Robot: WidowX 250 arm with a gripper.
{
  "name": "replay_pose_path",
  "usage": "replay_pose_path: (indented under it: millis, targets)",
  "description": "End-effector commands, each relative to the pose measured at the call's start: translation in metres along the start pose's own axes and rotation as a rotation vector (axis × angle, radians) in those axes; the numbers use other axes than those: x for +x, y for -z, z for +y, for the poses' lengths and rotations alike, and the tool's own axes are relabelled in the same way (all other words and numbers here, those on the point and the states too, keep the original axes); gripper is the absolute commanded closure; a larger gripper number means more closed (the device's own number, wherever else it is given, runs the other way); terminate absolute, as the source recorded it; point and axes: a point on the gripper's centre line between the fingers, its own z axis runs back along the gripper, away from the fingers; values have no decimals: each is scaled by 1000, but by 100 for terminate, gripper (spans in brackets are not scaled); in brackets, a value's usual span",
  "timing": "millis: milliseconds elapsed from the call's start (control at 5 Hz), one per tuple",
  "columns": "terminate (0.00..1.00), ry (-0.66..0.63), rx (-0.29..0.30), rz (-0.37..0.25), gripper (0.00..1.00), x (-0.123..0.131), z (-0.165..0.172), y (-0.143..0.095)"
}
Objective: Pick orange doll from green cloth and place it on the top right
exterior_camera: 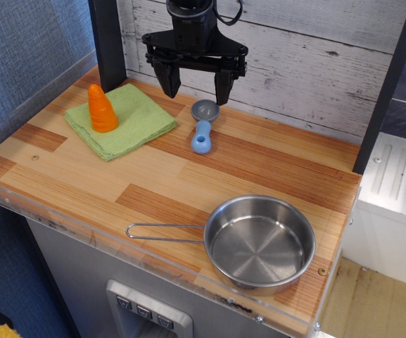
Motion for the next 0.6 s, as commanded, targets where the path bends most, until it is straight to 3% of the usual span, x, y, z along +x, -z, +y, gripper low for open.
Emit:
replay_pose_path:
  millis: [0, 400]
  targets:
    - [0, 0, 0, 0, 0, 0, 0, 0]
    - [0, -90, 30, -53, 0, 2, 41, -21]
